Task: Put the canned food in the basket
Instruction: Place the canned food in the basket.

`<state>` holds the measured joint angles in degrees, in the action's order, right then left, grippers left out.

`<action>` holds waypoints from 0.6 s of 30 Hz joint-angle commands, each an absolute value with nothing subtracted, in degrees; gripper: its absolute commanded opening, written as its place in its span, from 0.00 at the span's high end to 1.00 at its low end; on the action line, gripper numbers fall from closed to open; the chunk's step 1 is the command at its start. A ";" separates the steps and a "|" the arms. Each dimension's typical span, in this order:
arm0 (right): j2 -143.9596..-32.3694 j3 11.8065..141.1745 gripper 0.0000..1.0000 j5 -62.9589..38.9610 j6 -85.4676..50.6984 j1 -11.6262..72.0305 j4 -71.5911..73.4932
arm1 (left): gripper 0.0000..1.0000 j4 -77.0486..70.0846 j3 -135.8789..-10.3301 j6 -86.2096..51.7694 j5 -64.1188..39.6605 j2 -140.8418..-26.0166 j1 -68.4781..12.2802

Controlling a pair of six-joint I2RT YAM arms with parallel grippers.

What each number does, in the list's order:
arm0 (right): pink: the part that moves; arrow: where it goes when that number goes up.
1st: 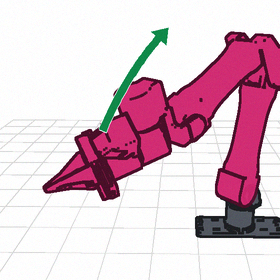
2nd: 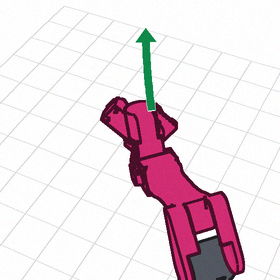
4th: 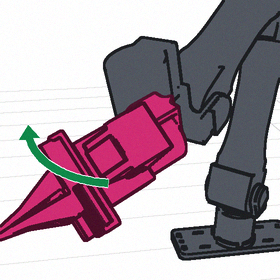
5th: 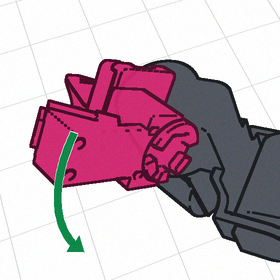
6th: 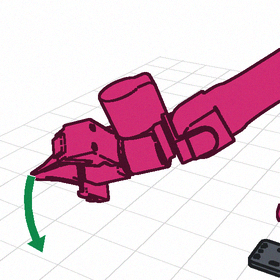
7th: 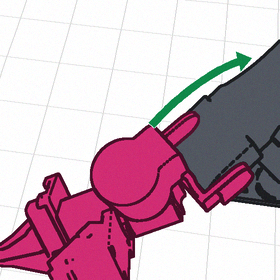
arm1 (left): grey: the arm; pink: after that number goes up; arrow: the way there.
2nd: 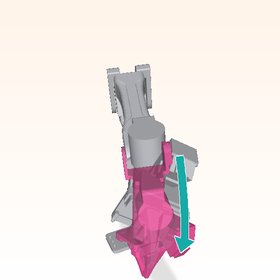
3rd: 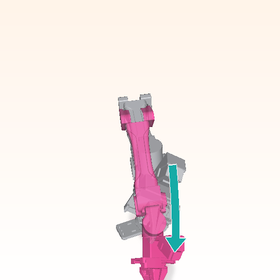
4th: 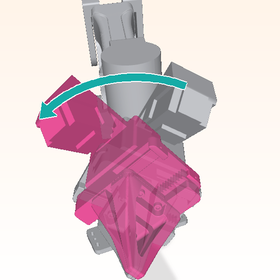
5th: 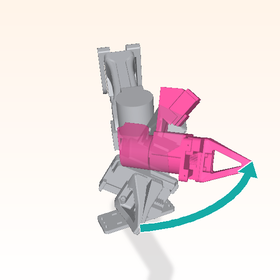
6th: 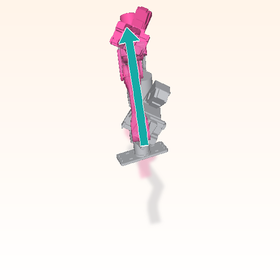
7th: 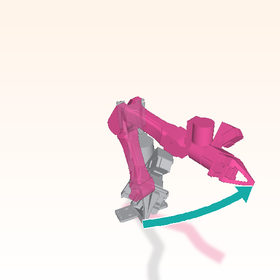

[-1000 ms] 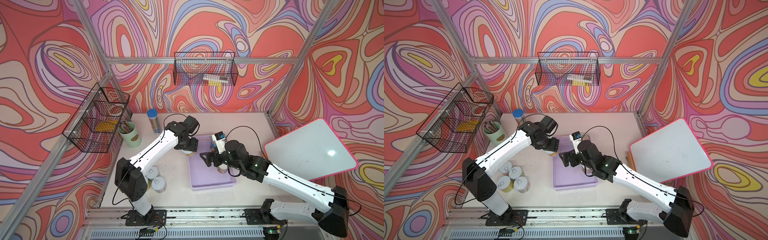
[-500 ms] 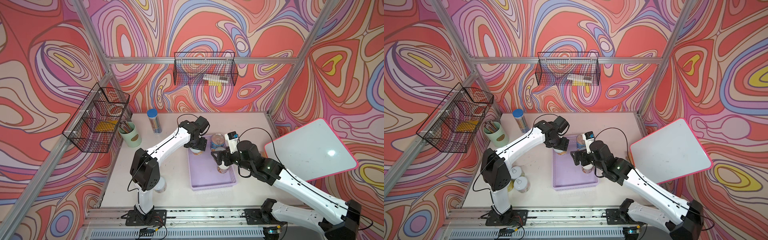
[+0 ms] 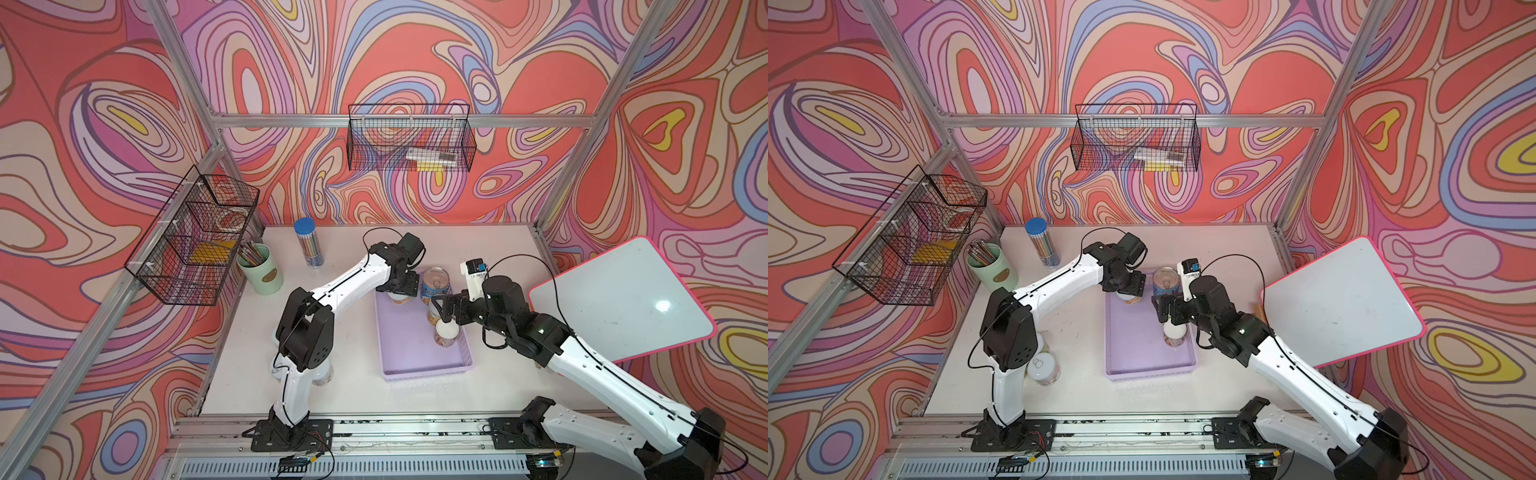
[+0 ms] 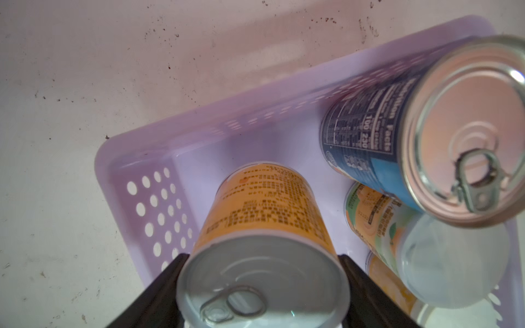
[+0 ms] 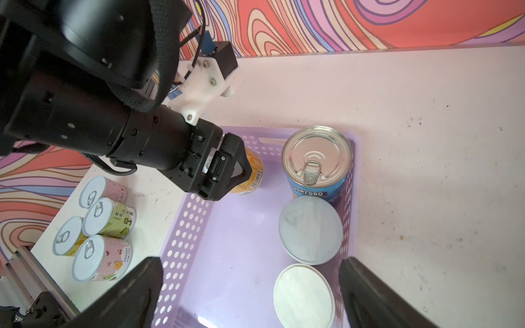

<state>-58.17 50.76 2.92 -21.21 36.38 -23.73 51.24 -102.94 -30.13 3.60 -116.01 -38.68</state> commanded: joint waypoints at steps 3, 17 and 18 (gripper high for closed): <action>-59.39 51.06 0.02 -0.03 -19.68 33.78 -21.71 | 0.36 46.42 -105.40 -32.07 5.14 -117.48 -38.24; -58.75 49.67 0.02 -1.01 -20.41 32.70 -21.09 | 0.37 40.76 -106.02 -36.82 2.39 -121.59 -37.23; -58.67 49.49 0.02 -1.06 -20.51 32.70 -21.02 | 0.38 40.45 -106.02 -37.12 2.20 -121.80 -37.18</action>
